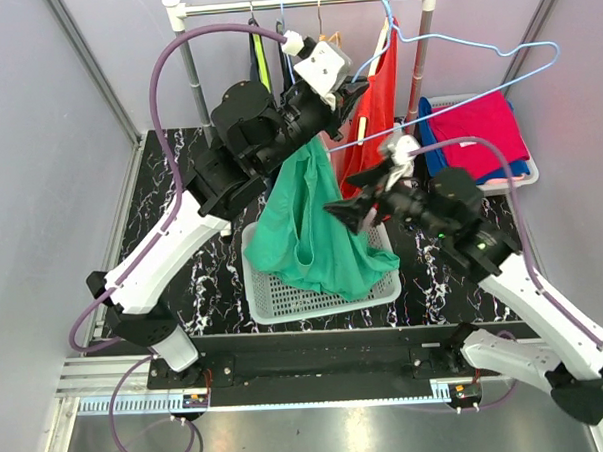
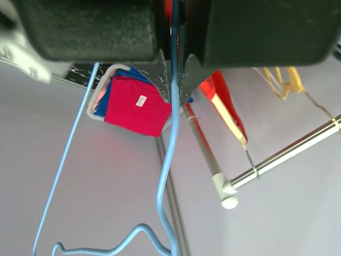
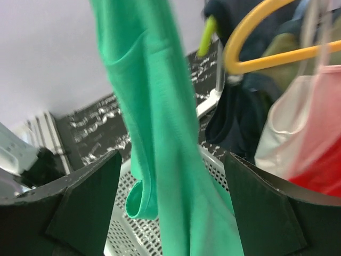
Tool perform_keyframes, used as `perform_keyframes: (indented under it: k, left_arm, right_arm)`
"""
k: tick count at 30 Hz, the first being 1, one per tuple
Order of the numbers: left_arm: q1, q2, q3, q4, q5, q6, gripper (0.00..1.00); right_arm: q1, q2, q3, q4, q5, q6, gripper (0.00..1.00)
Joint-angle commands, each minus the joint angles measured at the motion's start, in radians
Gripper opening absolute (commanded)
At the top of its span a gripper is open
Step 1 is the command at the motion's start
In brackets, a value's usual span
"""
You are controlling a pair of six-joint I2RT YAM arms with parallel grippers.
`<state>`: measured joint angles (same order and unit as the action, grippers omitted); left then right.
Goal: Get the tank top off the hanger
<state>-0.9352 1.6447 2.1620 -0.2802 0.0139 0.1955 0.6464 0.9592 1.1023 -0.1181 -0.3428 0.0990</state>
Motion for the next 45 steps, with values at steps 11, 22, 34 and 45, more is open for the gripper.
perform_keyframes:
  k: [11,22,34,45]
  left_arm:
    - [0.019,-0.132,-0.1,0.055,-0.094,0.013,0.0]
    - [0.022,-0.157,-0.146,0.056,-0.106,0.021,0.0]
    - [0.03,-0.201,-0.194,0.055,-0.114,0.027,0.0]
    - [0.067,-0.31,-0.267,0.049,-0.204,0.198,0.0]
  right_arm:
    - [0.266,0.111,0.042,0.173,0.502,-0.229,0.8]
    - [0.519,0.271,0.136,0.216,0.628,-0.269,0.36]
    - [0.662,0.395,0.217,0.227,0.703,-0.311,0.17]
    - [0.661,0.115,-0.007,0.184,0.952,-0.328,0.14]
